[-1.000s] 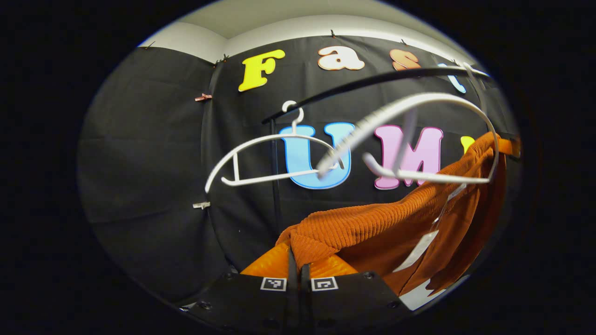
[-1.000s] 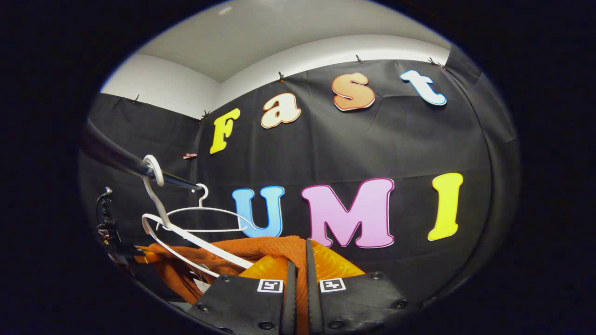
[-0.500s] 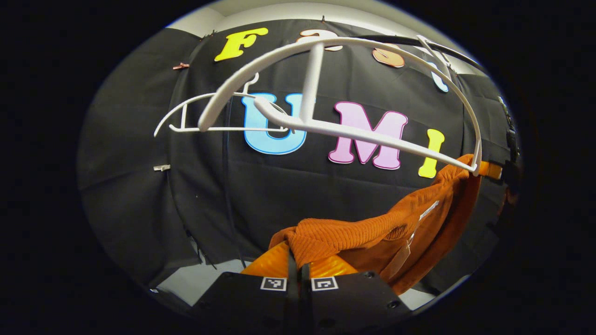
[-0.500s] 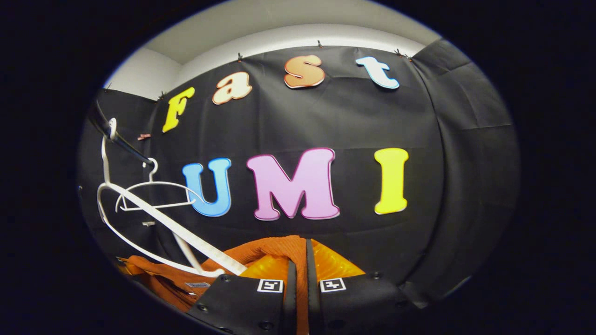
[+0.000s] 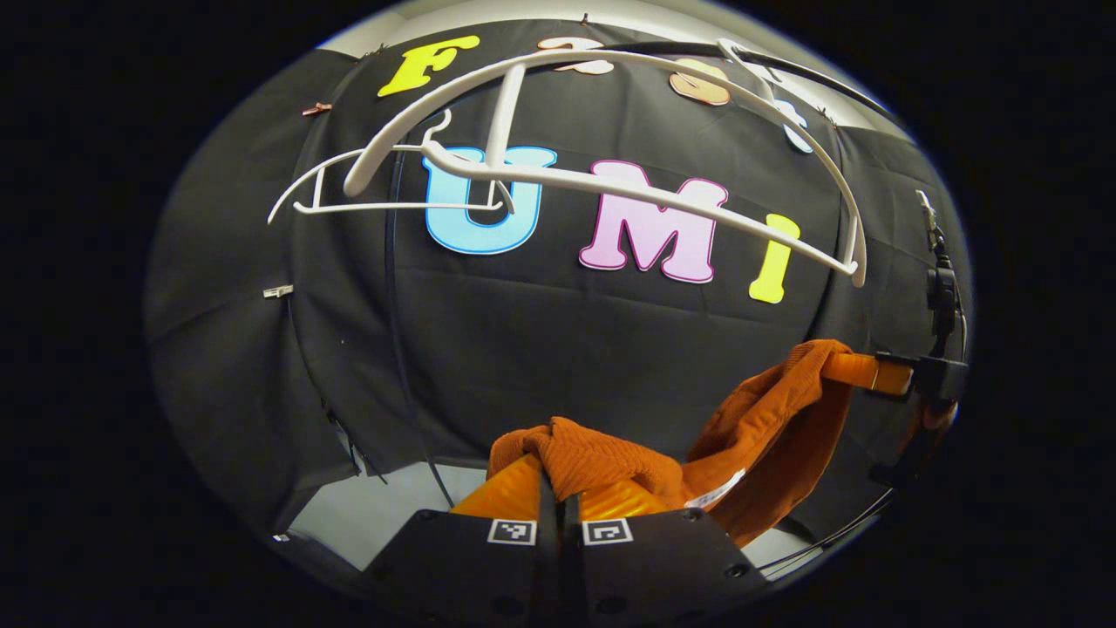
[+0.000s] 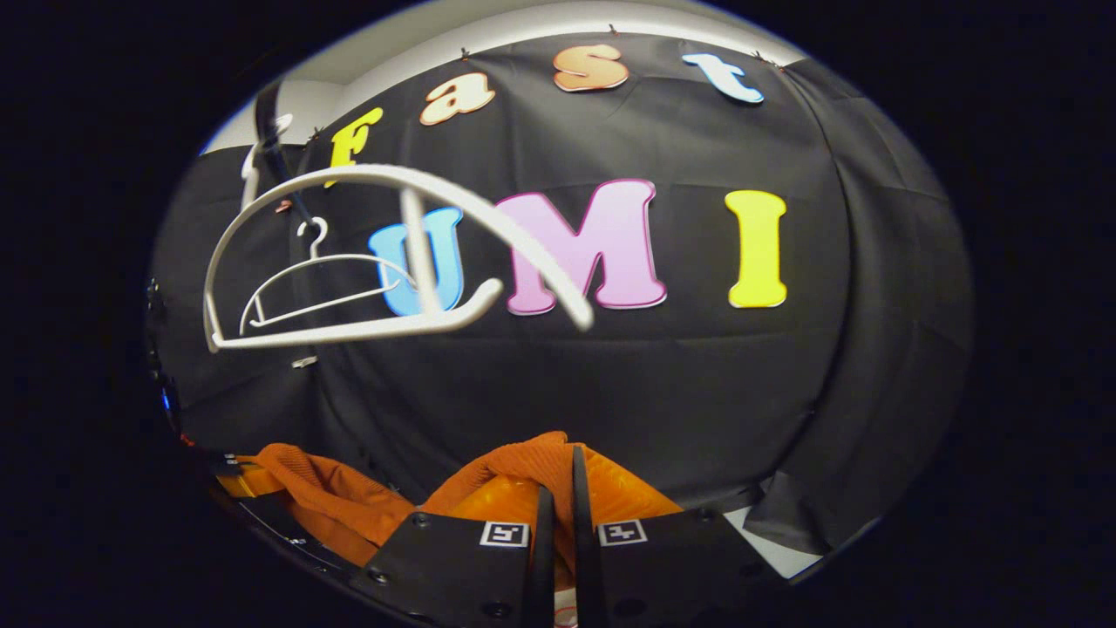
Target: Grasp the clothes on the hanger with both hands and then place them into the laundry hamper below.
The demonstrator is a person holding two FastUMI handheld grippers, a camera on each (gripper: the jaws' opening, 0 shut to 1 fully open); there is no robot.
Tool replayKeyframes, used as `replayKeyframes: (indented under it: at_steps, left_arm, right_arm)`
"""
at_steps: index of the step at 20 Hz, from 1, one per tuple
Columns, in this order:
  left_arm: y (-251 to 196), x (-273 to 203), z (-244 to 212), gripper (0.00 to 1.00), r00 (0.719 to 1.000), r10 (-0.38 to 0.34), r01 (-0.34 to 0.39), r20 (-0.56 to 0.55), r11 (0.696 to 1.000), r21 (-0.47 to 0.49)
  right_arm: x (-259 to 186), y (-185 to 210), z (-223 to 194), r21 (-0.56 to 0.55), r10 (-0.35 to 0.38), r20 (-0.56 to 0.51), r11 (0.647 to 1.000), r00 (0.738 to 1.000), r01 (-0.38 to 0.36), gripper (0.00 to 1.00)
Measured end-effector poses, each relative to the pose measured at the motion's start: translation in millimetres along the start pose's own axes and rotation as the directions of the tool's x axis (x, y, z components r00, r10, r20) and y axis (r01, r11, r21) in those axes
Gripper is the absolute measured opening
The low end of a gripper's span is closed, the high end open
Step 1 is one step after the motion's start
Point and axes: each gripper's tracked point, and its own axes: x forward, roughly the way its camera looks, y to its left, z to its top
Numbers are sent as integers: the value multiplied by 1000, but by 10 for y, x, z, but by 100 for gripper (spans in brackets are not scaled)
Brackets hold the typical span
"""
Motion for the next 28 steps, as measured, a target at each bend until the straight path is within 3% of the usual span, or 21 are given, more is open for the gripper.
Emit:
replayKeyframes:
  at_steps: [5,10,18,22,23,25,27,28]
  left_arm:
    - [-152,-52,-139,5,998,-38,39,-40,999,9]
    - [-388,-45,-336,5,991,-95,95,-99,995,-5]
    - [-363,56,-927,6,945,-95,74,-314,994,-77]
    - [-340,98,-1022,8,935,-94,75,-343,995,-67]
    - [-278,95,-1025,10,931,-68,58,-357,998,-38]
    - [-47,161,-1141,52,932,22,-3,-363,999,54]
    - [15,144,-1021,96,939,35,-13,-341,998,66]
    - [-35,103,-981,96,944,21,-4,-329,999,51]
  right_arm:
    - [-88,653,-427,15,157,-99,988,983,-156,14]
    - [-192,1213,-745,28,288,-197,957,937,-288,14]
    - [-252,1240,-1369,75,289,-406,956,867,-284,14]
    - [-265,1148,-1399,50,258,-432,964,864,-262,14]
    - [-201,1058,-1403,20,233,-428,968,873,-248,30]
    - [-147,912,-1381,-27,209,-418,970,884,-242,62]
    - [-121,941,-1275,-20,221,-395,968,892,-249,89]
    - [-70,948,-1300,-24,218,-385,969,897,-246,100]
